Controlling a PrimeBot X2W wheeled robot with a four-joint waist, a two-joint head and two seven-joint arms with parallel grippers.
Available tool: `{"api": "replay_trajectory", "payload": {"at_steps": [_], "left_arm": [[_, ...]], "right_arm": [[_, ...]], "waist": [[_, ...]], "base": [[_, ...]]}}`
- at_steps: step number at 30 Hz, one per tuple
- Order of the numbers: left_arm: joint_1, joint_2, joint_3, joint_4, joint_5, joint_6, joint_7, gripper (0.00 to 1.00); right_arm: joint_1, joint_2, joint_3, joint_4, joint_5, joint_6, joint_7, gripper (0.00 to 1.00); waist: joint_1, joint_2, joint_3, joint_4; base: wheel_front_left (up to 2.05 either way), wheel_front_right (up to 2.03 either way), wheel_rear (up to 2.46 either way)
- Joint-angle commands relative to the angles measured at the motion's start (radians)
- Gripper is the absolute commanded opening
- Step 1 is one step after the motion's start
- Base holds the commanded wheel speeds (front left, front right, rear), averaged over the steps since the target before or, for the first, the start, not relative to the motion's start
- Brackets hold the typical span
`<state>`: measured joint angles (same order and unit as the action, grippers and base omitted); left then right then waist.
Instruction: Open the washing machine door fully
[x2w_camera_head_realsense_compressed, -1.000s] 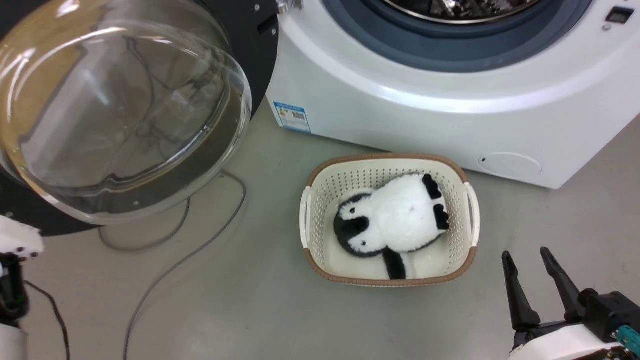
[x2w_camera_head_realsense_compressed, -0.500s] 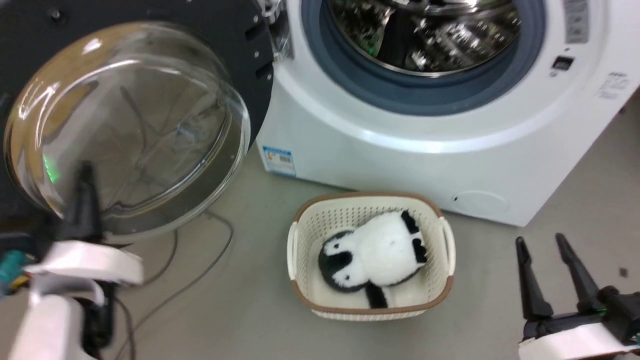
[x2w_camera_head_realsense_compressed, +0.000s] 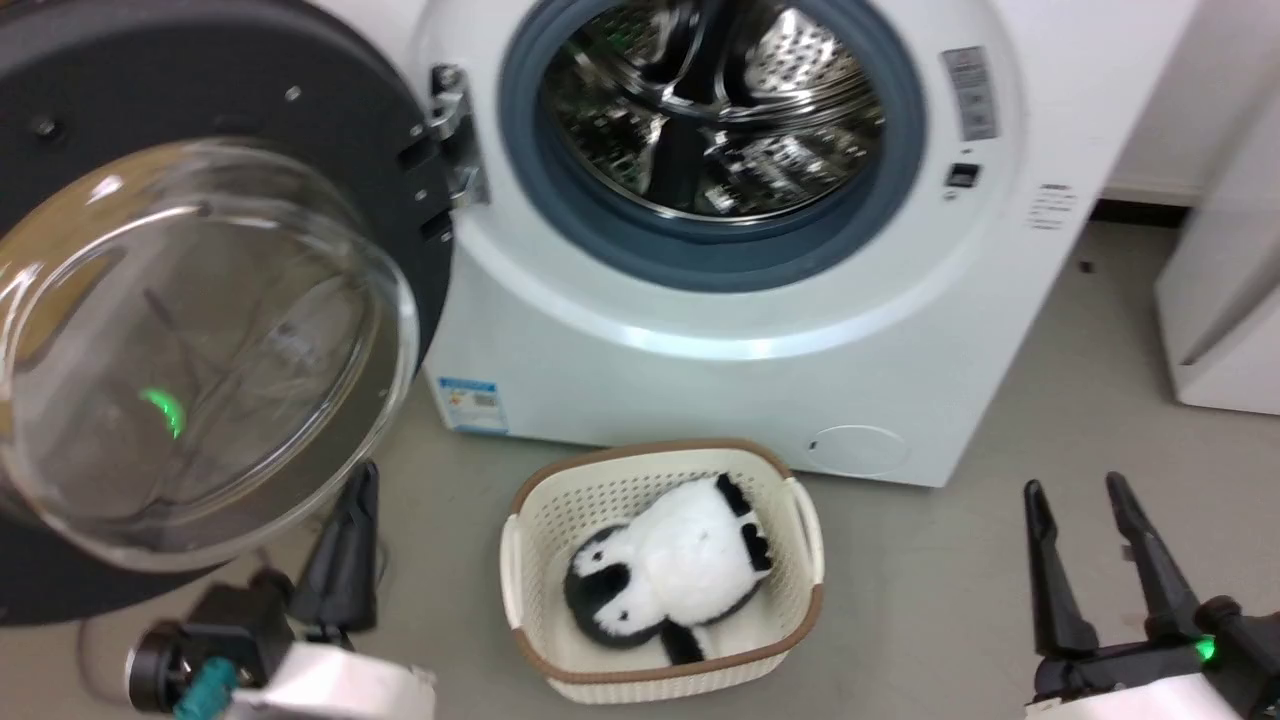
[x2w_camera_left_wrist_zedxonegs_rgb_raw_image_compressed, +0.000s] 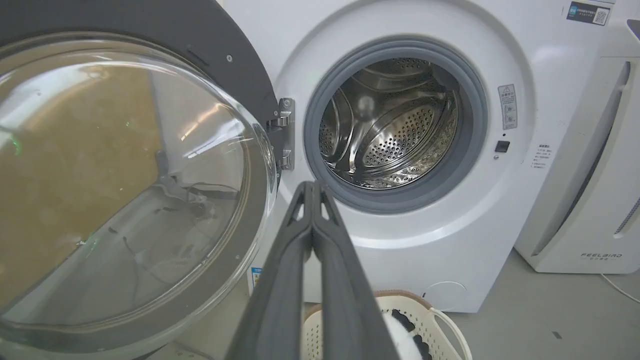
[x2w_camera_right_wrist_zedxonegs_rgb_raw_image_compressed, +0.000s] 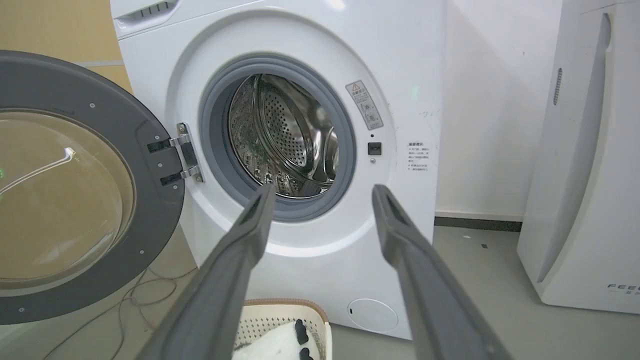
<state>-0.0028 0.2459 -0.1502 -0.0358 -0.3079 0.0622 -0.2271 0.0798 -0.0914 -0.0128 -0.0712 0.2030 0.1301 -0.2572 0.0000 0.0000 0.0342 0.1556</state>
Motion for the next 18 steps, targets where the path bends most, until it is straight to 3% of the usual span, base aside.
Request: {"api": "replay_trajectory", "payload": {"at_steps": [1,6,7,8,11,18], "left_arm": [[0.026,-0.004,-0.008,-0.010,0.013,0.008,-0.008,0.00],[0.084,-0.031,-0.016,-0.032,0.020,0.042,-0.015,0.00],[0.092,-0.034,-0.015,-0.032,0.024,0.050,-0.017,0.42],[0.100,-0.037,-0.013,-0.030,0.030,0.060,-0.019,0.97],[0.117,-0.047,-0.008,-0.020,0.037,0.079,-0.024,1.00],[0.145,-0.070,-0.033,0.009,0.057,0.072,-0.032,1.00]], "right_arm": [[0.016,0.007,0.008,-0.003,-0.006,0.001,-0.004,1.00],[0.036,0.010,0.032,-0.006,-0.002,0.001,-0.004,1.00],[0.040,0.012,0.031,-0.007,0.000,0.001,-0.004,1.00],[0.044,0.014,0.031,-0.009,0.002,0.001,-0.004,1.00],[0.053,0.019,0.033,-0.010,0.003,0.001,-0.004,1.00],[0.067,0.028,0.039,-0.004,-0.001,0.001,-0.004,1.00]], "waist": [[0.0000,0.0000,-0.024,-0.033],[0.0000,0.0000,-0.038,-0.076],[0.0000,0.0000,-0.040,-0.081],[0.0000,0.0000,-0.040,-0.085],[0.0000,0.0000,-0.042,-0.096],[0.0000,0.0000,-0.046,-0.111]], "base": [[0.00,0.00,0.00],[0.00,0.00,0.00],[0.00,0.00,0.00],[0.00,0.00,0.00],[0.00,0.00,0.00],[0.00,0.00,0.00]]}}
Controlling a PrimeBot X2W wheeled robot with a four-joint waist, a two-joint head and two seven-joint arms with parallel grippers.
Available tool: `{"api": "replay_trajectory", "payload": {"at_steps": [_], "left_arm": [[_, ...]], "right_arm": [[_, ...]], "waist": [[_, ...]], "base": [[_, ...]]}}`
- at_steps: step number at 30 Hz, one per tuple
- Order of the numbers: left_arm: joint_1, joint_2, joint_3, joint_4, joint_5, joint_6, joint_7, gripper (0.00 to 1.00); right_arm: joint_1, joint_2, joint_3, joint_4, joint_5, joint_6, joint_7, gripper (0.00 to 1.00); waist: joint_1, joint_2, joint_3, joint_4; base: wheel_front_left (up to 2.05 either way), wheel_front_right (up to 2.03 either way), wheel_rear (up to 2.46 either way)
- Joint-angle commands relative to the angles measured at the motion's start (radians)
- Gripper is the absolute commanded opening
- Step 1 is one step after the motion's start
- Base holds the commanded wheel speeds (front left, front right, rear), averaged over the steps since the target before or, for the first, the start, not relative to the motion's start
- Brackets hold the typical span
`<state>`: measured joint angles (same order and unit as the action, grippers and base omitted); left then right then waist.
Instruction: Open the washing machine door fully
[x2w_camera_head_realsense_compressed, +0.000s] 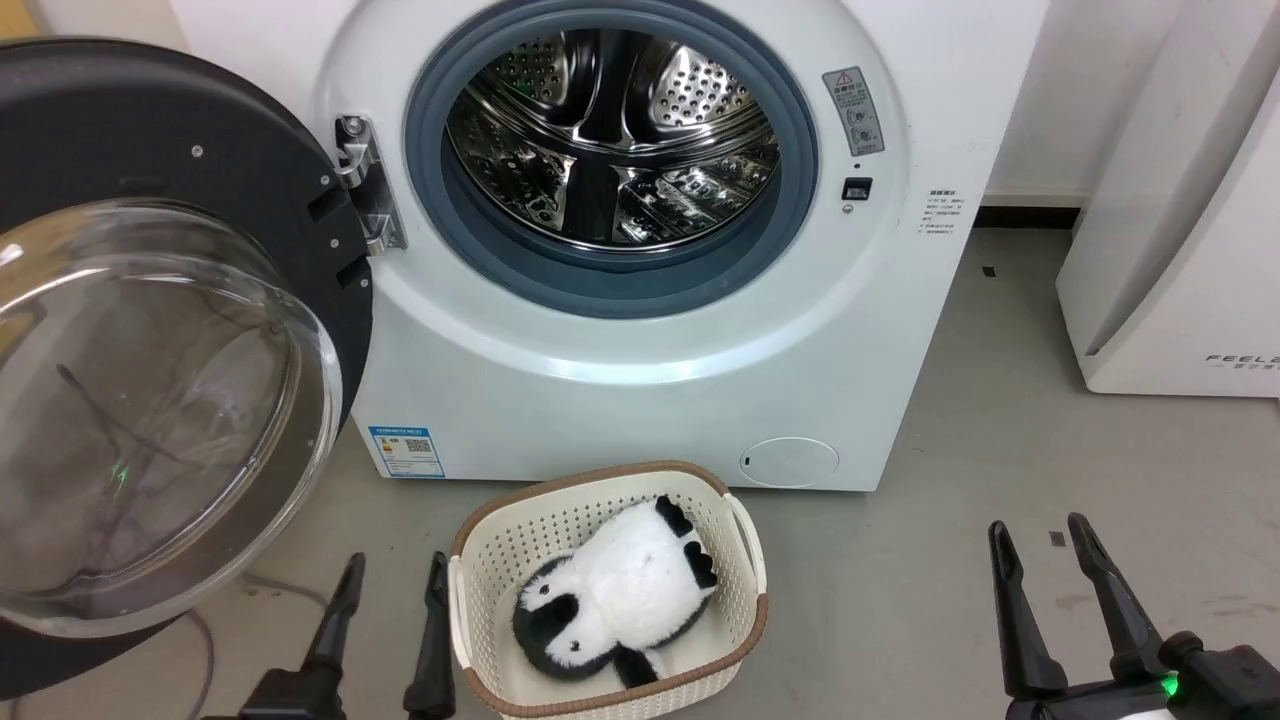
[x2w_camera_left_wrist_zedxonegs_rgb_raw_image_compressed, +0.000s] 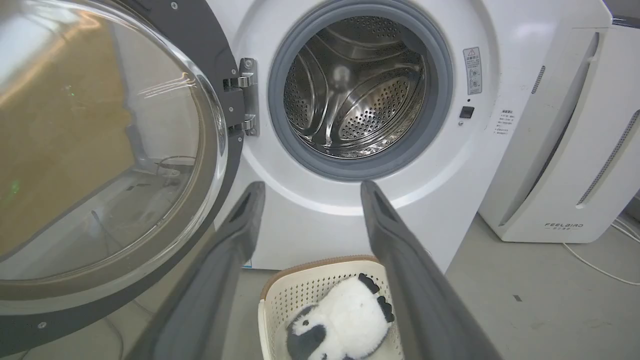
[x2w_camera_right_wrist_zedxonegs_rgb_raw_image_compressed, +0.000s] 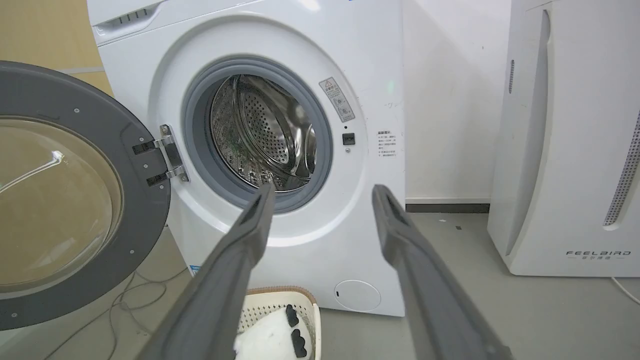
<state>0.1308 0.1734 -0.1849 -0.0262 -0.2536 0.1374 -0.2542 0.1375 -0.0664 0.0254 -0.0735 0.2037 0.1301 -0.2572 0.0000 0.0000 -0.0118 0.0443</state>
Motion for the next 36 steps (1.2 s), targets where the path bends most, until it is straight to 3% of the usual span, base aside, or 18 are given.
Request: {"api": "replay_trajectory", "payload": {"at_steps": [1,20,21,36], "left_arm": [[0.014,-0.001,-0.001,0.002,0.007,-0.003,-0.006,1.00],[0.016,-0.028,-0.004,0.001,0.058,-0.039,-0.007,1.00],[0.011,-0.028,-0.003,0.002,0.057,-0.037,-0.002,0.00],[-0.001,-0.037,0.014,0.004,0.074,-0.044,0.021,0.00]], "right_arm": [[0.010,0.003,0.002,-0.001,-0.002,0.001,-0.004,1.00],[0.007,0.007,0.006,0.020,0.003,0.001,-0.005,1.00],[0.000,0.003,0.005,0.018,0.000,0.000,0.000,0.00],[-0.012,0.003,0.002,0.022,-0.017,0.000,0.022,0.00]], "waist": [[0.0000,0.0000,0.000,-0.001],[0.0000,0.0000,0.000,0.005],[0.0000,0.0000,0.000,0.005],[0.0000,0.0000,0.001,0.001]], "base": [[0.00,0.00,0.00],[0.00,0.00,0.00],[0.00,0.00,0.00],[0.00,0.00,0.00]]}}
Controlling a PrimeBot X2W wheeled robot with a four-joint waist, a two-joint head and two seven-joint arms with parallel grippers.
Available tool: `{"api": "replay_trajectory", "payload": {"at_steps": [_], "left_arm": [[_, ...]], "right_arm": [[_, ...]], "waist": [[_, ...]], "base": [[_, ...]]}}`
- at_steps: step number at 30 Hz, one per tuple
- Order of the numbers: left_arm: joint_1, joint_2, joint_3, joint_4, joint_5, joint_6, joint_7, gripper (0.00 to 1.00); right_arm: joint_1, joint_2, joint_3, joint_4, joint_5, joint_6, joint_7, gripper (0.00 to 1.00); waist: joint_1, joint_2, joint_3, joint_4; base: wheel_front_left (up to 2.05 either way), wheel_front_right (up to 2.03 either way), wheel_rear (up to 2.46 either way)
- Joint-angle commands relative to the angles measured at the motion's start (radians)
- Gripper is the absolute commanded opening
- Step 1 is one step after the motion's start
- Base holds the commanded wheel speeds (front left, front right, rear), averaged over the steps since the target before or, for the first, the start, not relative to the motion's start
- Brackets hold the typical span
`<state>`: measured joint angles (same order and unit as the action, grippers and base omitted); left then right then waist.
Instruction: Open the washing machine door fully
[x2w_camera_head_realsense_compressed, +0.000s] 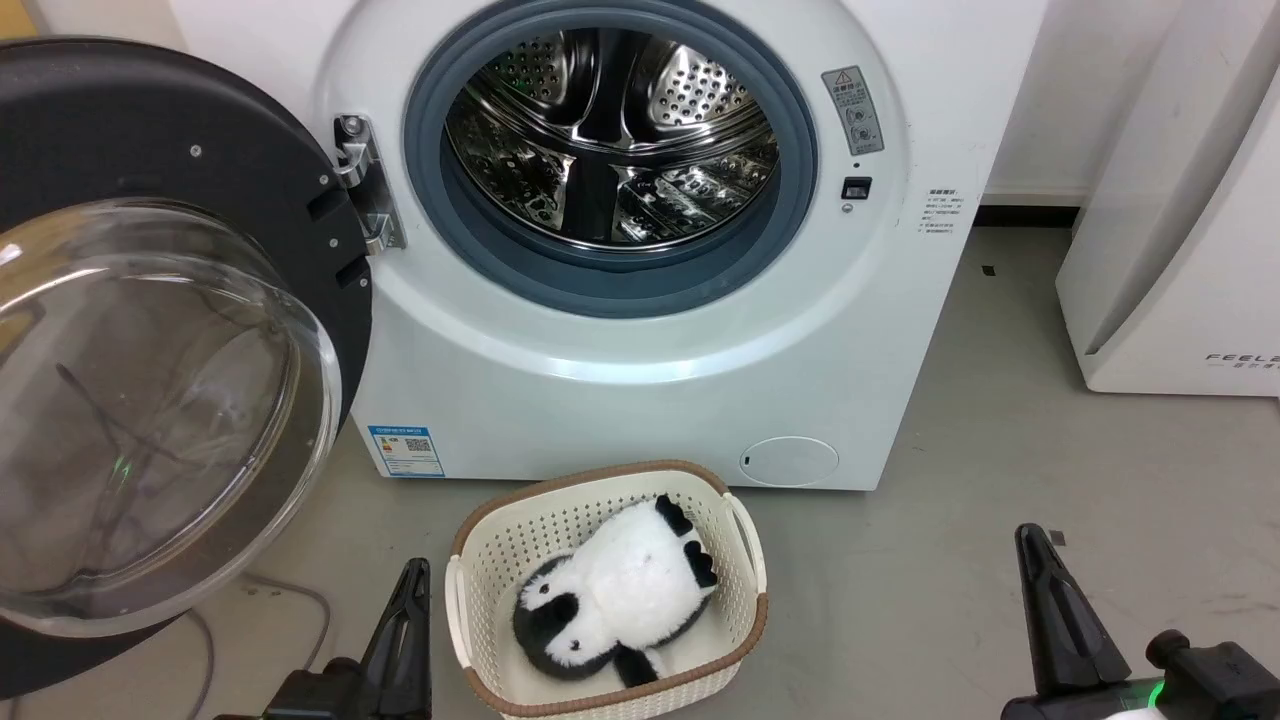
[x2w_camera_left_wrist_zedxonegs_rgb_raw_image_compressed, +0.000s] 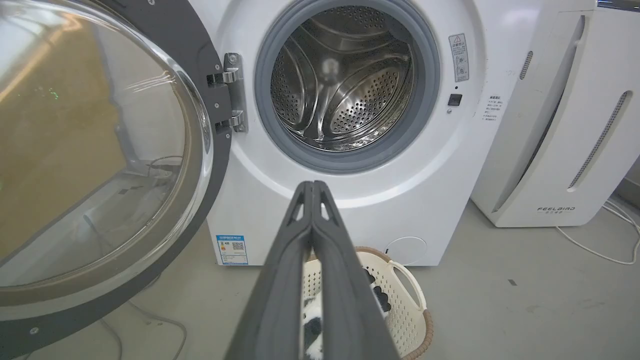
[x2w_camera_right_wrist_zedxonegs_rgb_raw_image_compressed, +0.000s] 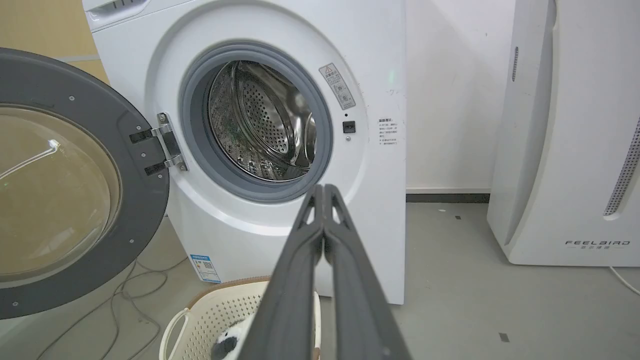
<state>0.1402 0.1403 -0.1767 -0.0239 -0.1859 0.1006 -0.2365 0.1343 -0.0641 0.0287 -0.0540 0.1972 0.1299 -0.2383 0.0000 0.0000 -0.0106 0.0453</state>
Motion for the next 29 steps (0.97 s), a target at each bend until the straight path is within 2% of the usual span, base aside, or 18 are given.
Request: {"api": "replay_trajectory", "payload": {"at_steps": [1,29], "left_arm": [[-0.011,-0.004,0.007,0.002,0.008,-0.008,0.005,0.00],[-0.043,-0.026,0.049,0.007,0.052,-0.031,0.062,0.00]], "right_arm": [[-0.010,0.001,-0.002,0.003,-0.012,0.000,0.005,0.00],[-0.041,0.004,-0.008,0.016,-0.058,0.000,0.063,0.00]], "waist": [[0.0000,0.0000,0.000,0.000],[0.0000,0.0000,0.003,-0.011]], "base": [[0.00,0.00,0.00],[0.00,0.00,0.00]]}}
